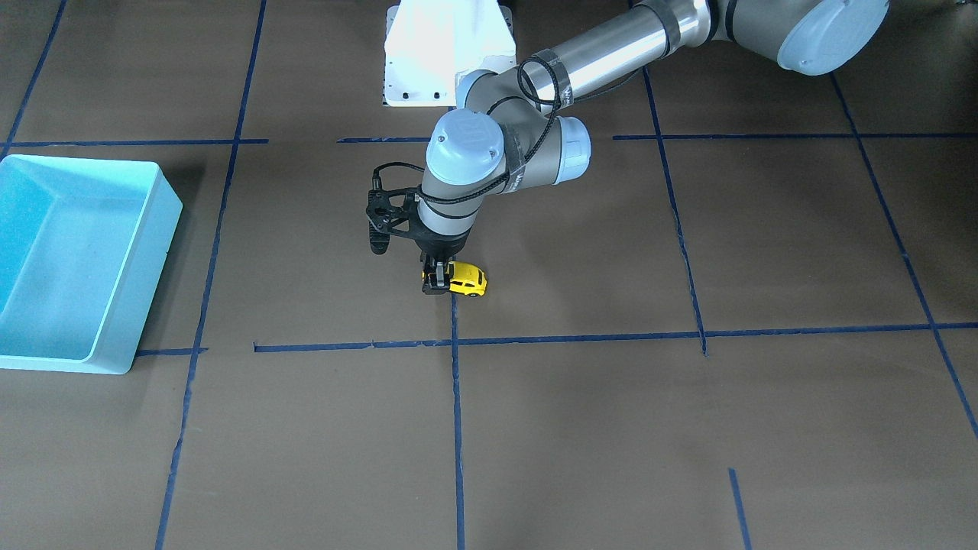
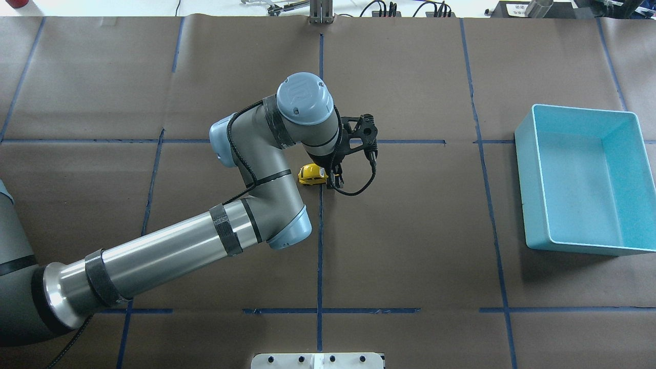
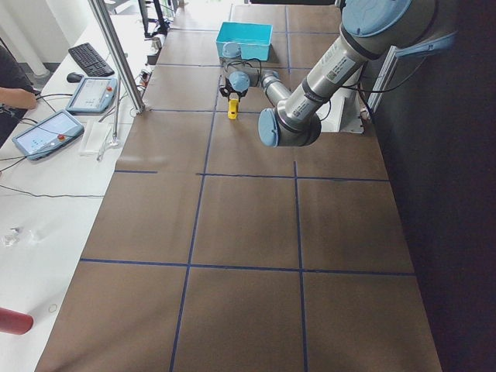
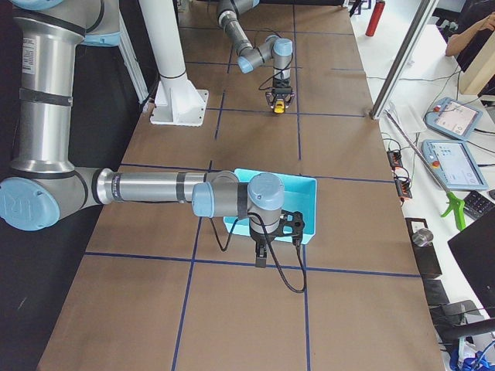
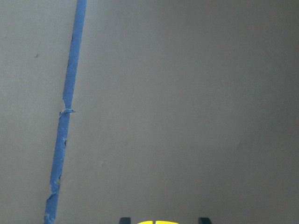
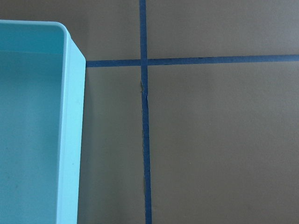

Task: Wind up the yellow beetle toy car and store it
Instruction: 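Press the car down against the table with the left gripper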

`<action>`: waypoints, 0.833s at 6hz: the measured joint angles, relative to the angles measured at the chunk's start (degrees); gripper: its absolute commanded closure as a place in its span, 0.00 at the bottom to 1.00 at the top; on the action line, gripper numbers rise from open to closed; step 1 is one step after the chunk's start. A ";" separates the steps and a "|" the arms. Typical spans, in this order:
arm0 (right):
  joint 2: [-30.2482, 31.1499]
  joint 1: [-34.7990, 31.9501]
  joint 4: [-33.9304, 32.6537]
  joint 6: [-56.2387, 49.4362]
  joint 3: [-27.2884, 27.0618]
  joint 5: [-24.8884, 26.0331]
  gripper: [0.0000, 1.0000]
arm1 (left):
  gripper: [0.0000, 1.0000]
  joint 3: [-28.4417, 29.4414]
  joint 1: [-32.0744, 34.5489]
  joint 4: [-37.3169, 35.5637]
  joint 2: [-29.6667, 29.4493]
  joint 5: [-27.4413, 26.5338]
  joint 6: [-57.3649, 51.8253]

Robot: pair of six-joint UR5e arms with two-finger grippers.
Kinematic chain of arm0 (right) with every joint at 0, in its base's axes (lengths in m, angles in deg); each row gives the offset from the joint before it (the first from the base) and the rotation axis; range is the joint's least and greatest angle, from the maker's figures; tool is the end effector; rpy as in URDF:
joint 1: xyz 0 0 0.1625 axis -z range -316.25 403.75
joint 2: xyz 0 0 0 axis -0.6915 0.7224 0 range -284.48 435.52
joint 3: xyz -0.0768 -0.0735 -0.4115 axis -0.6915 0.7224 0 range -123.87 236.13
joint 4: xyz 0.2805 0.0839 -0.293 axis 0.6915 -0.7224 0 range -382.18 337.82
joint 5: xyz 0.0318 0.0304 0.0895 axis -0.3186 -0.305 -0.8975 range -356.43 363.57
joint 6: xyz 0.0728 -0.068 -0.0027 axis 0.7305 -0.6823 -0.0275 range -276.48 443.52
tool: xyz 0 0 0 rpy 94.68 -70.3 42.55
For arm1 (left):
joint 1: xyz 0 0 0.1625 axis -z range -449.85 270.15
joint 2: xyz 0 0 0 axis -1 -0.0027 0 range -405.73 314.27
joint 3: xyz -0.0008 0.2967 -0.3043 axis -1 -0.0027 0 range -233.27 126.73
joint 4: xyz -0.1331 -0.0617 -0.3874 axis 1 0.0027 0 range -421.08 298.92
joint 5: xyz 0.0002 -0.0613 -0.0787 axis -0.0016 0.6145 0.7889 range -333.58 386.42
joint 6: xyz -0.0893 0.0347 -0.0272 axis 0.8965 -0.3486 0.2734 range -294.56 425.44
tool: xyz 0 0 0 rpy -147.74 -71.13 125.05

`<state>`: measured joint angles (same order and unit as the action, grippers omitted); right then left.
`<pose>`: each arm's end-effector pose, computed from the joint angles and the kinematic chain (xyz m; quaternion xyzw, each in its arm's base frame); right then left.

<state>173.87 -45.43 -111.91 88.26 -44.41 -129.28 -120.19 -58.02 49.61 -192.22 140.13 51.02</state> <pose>0.0594 -0.4338 0.6367 0.0022 -0.3657 0.0240 0.9304 0.6426 -0.5085 0.1538 0.3449 0.3356 0.5912 0.6472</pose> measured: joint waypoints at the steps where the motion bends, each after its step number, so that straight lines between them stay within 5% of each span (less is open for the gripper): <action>1: -0.02 0.01 0.00 0.00 0.01 0.03 0.00 | 1.00 0.08 -0.05 0.04 0.04 0.01 0.00; 5: -0.01 -0.03 0.00 0.00 0.06 0.05 0.00 | 1.00 0.06 -0.01 0.36 0.82 0.11 0.00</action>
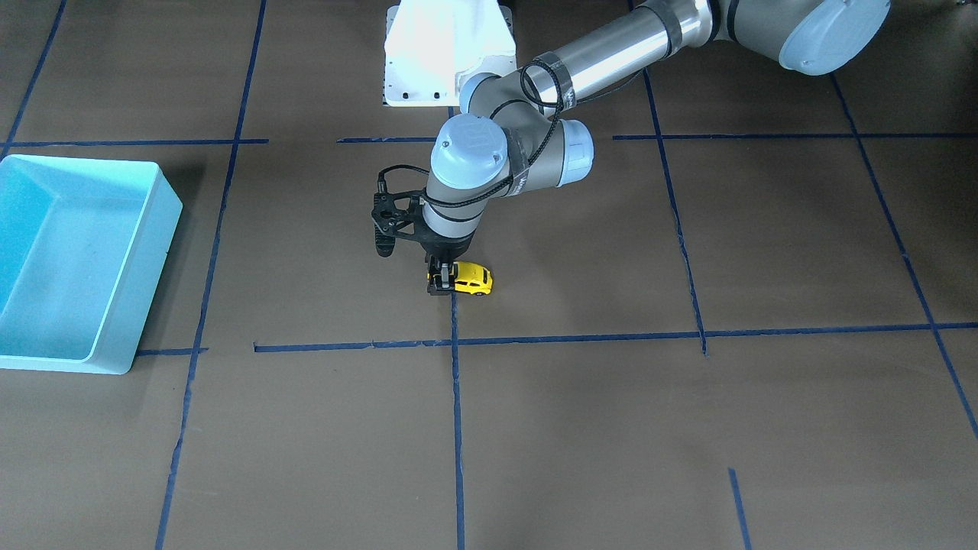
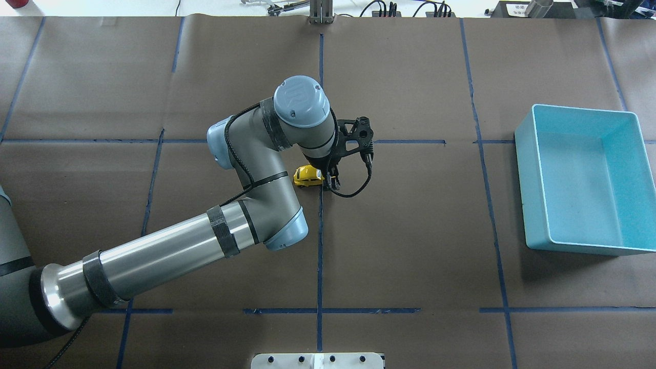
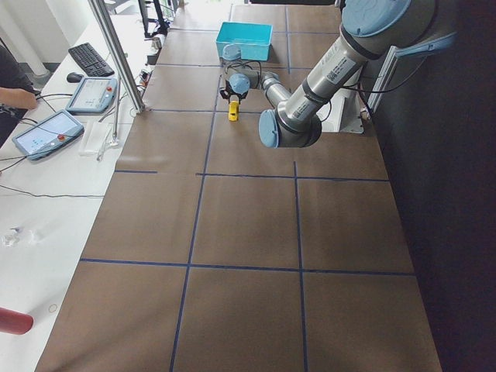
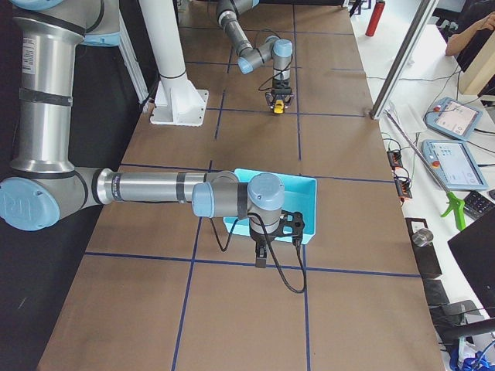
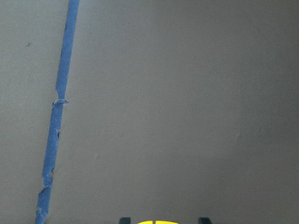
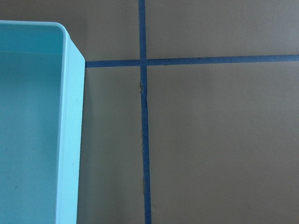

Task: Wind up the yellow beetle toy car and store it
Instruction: 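Press the car down against the table with the left gripper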

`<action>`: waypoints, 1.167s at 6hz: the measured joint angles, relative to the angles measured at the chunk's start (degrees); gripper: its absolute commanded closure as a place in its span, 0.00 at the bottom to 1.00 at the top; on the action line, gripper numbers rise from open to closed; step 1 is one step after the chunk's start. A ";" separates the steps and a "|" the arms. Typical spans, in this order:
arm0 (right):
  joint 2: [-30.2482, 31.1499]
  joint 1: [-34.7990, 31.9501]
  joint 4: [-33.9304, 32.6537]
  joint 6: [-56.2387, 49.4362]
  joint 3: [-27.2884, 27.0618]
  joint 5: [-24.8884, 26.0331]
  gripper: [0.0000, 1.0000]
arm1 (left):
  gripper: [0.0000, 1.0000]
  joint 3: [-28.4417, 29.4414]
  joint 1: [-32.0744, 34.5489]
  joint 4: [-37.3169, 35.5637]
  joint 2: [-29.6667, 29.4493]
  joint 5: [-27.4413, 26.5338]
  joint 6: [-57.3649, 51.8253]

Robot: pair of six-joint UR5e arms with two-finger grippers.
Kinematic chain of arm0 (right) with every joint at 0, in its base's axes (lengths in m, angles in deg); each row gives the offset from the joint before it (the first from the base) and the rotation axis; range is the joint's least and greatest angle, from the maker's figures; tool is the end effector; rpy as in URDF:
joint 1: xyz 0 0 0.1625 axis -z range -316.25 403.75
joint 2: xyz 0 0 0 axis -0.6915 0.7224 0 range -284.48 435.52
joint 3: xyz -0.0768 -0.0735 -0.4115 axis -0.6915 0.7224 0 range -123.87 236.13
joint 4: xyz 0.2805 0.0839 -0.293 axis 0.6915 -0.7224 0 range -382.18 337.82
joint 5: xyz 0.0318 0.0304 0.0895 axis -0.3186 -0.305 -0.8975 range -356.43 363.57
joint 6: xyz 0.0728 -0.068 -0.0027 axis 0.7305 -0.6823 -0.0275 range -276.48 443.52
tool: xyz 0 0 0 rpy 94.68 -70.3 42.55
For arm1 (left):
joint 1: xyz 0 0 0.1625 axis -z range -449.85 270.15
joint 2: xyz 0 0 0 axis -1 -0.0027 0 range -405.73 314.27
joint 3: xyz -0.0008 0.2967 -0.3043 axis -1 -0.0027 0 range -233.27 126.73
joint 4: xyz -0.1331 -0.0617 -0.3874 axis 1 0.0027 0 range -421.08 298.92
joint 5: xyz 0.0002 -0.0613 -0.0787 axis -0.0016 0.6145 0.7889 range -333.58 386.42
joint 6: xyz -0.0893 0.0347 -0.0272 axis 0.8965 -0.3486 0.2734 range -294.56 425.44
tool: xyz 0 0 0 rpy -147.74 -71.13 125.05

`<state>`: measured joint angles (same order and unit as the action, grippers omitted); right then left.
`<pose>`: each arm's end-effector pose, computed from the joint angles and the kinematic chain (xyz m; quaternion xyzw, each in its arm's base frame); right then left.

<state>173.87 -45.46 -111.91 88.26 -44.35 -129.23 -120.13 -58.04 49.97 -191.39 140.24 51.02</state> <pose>0.0597 -0.4337 0.6373 0.0018 -0.3653 0.0245 0.9306 0.6429 -0.5081 0.1652 0.3406 0.3353 0.5921 0.6488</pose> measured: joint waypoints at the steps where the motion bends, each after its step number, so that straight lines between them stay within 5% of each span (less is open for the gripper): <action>1: 0.00 0.00 0.00 0.00 0.02 0.00 0.00 | 1.00 -0.09 0.04 0.41 0.38 0.03 0.00; 7: 0.01 0.02 0.00 0.00 -0.02 0.00 0.00 | 1.00 -2.55 0.47 2.32 4.08 0.26 -0.01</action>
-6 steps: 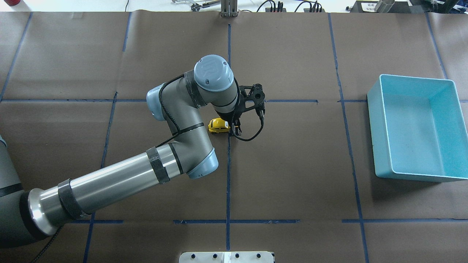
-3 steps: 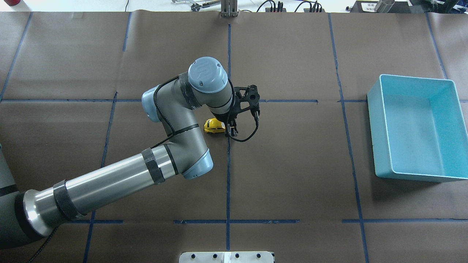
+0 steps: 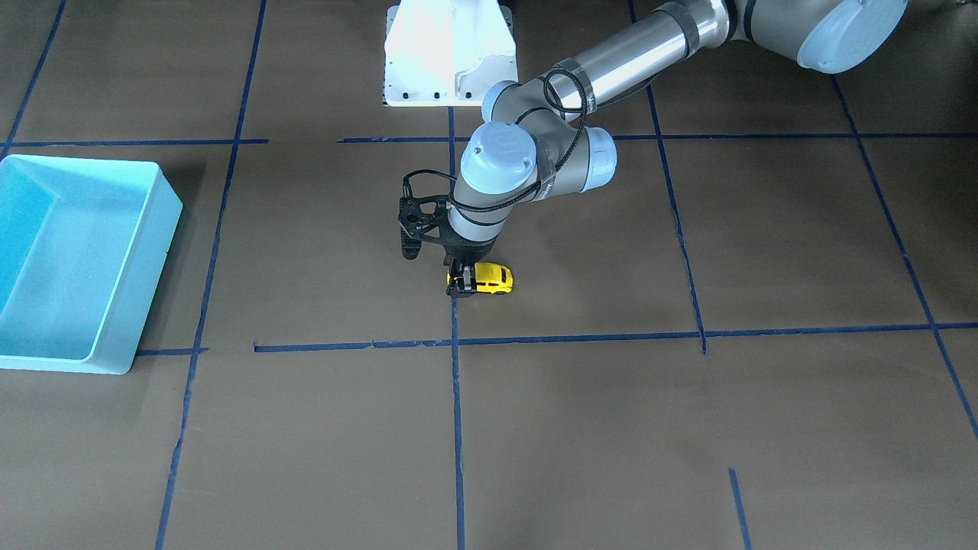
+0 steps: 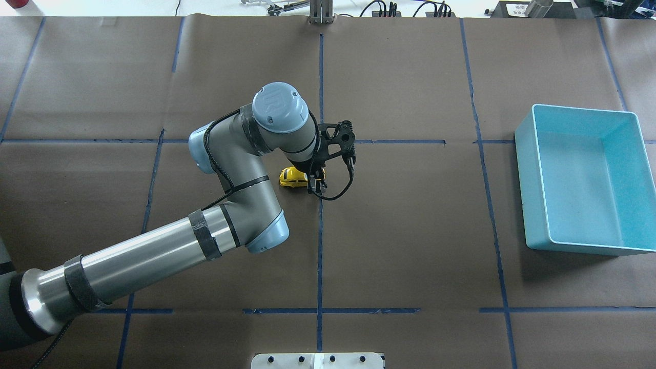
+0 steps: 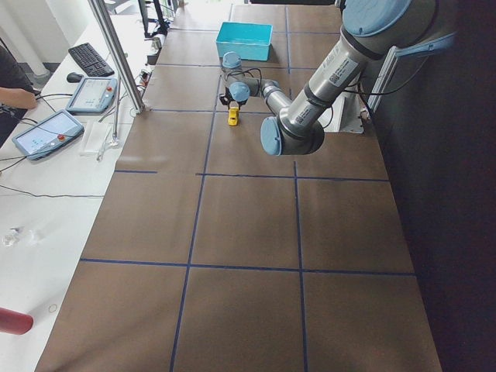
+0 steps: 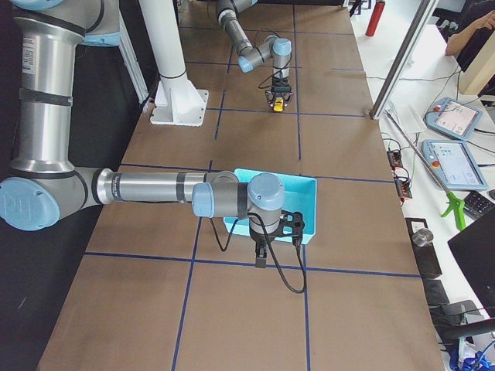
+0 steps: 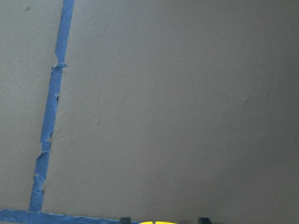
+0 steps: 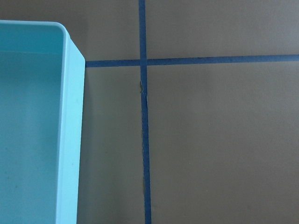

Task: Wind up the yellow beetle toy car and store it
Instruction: 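Press the car down against the table with the left gripper, then drag the pressed car backward toward the robot with the left gripper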

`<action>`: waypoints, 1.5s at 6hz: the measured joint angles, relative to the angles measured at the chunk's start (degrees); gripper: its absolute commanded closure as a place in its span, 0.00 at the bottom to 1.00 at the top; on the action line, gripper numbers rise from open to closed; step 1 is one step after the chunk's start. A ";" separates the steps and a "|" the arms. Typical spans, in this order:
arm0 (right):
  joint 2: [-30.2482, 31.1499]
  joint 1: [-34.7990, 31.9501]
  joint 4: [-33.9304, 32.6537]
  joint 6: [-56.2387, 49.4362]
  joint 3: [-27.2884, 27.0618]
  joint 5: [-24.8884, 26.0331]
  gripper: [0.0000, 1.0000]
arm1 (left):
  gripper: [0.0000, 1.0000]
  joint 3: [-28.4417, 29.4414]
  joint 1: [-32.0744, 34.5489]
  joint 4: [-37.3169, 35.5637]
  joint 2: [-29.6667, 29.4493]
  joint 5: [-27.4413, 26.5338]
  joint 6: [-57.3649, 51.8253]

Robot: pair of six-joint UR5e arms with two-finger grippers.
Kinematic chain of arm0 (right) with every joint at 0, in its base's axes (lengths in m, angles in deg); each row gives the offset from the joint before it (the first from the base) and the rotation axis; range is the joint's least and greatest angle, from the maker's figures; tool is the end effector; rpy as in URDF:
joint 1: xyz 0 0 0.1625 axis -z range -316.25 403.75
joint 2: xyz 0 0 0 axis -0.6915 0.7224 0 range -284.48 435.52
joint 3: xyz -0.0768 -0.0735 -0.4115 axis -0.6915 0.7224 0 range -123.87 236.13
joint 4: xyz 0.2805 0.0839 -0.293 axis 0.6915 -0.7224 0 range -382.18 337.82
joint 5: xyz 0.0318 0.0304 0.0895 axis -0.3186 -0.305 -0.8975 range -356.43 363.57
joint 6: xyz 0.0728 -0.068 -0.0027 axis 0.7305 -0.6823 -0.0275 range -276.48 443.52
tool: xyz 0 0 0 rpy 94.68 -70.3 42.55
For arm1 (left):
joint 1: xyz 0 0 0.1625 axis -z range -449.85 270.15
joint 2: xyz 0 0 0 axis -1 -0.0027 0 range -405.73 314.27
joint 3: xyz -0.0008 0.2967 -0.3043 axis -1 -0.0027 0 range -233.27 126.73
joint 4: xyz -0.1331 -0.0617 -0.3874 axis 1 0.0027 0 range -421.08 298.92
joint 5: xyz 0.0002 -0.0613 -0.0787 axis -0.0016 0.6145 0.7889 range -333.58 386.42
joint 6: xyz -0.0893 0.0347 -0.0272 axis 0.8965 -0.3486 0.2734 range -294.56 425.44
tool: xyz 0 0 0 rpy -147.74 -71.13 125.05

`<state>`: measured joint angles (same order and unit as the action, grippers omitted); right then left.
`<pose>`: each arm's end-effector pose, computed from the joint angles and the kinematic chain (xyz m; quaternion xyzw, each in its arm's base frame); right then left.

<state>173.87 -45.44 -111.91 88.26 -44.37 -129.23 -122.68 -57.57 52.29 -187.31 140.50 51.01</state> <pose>0.0595 -0.4338 0.6371 0.0019 -0.3653 0.0243 0.9306 0.6280 -0.5061 0.1965 0.3469 0.3373 0.5893 0.6471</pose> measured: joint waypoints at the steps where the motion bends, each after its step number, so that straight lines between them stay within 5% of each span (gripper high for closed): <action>1: 0.00 -0.01 0.00 0.00 -0.02 0.00 0.00 | 1.00 -0.58 0.03 0.15 0.72 0.00 -0.08; 9: 0.00 -0.02 0.00 0.00 -0.02 0.00 0.00 | 1.00 -3.53 1.19 2.32 5.88 1.61 -0.52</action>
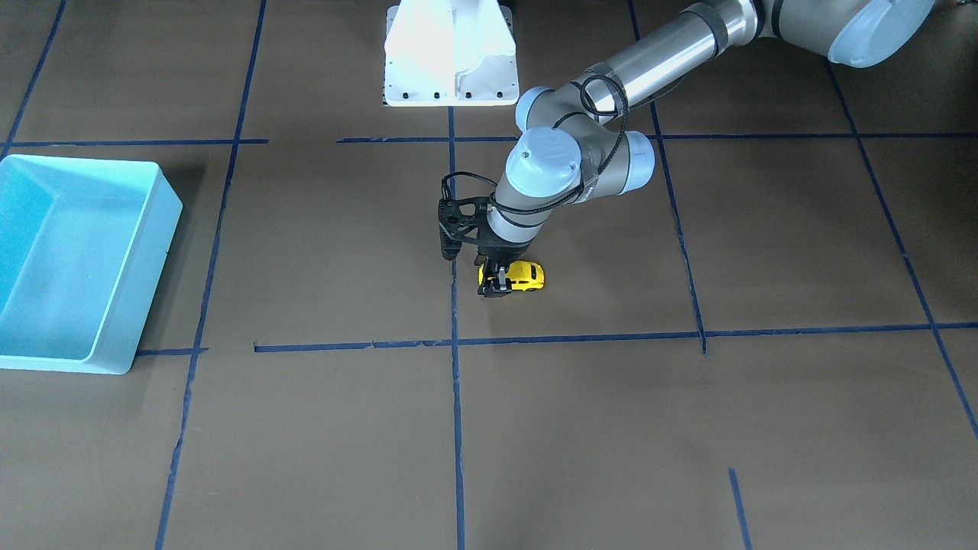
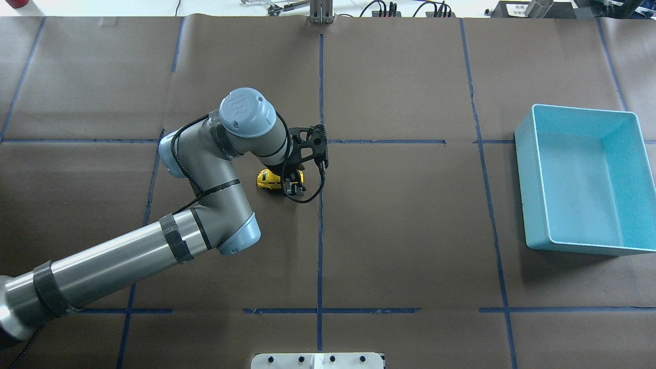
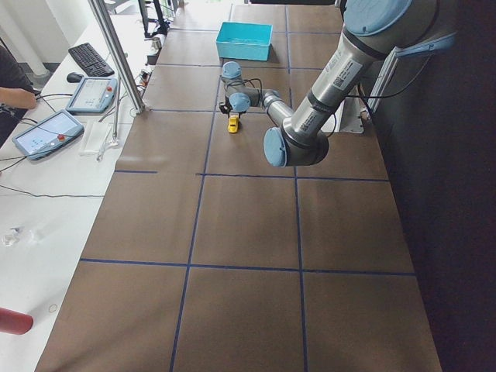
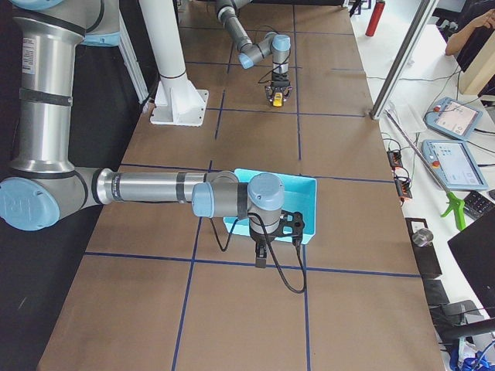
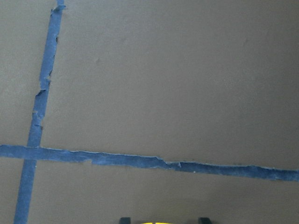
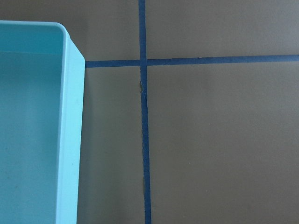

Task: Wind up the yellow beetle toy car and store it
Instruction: 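Drag the pressed car backward toward the robot with the left gripper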

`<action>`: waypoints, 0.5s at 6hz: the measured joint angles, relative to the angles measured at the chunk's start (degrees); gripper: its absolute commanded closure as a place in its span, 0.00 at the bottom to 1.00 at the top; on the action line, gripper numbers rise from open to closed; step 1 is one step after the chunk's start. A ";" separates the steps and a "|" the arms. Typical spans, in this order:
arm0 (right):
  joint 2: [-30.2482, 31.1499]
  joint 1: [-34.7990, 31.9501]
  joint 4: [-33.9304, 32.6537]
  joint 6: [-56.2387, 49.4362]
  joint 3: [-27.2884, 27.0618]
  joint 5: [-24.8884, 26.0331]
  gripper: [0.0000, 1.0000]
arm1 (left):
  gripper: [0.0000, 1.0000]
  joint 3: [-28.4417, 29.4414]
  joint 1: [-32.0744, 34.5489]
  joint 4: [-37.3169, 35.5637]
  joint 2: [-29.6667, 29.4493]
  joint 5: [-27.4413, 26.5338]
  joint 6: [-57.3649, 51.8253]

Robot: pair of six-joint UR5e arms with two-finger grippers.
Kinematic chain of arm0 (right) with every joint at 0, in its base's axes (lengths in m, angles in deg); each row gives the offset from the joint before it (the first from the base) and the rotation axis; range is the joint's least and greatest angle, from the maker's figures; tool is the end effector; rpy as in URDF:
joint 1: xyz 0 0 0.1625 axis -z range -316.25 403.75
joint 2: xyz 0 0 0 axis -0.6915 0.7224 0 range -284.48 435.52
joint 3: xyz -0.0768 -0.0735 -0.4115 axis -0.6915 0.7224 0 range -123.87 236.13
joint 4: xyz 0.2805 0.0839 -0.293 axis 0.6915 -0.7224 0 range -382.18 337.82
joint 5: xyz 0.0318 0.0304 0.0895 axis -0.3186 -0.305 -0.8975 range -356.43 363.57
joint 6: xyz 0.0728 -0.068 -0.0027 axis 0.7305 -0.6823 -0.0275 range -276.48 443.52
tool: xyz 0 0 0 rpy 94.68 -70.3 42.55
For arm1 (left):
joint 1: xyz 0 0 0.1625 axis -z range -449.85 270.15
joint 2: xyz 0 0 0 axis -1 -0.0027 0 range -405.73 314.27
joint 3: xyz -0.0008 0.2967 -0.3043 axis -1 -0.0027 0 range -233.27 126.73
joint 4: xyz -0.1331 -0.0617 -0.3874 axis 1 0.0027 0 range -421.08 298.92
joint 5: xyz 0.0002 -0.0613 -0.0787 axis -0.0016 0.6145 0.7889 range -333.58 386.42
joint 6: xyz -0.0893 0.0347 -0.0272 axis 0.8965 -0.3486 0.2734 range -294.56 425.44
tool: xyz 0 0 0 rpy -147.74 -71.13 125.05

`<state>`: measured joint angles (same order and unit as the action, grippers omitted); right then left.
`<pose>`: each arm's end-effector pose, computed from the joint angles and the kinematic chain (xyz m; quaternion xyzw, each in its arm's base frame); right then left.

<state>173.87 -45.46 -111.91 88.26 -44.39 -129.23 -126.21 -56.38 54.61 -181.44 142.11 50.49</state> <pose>0.0597 -0.4338 0.6369 0.0022 -0.3653 0.0244 0.9306 0.6006 -0.5049 0.2424 0.3461 0.3430 0.5890 0.6447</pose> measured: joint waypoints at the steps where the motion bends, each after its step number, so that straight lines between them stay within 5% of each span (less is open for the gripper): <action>1: 0.00 0.00 0.00 0.00 -0.01 0.00 0.00 | 1.00 -0.49 0.32 0.10 0.77 0.51 -0.06; 3: 0.00 0.00 0.00 0.00 0.03 0.00 0.00 | 1.00 -2.03 0.58 0.14 2.32 0.94 -0.18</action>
<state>173.87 -45.46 -111.91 88.26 -44.35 -129.23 -128.25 -55.80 54.75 -179.11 143.05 50.31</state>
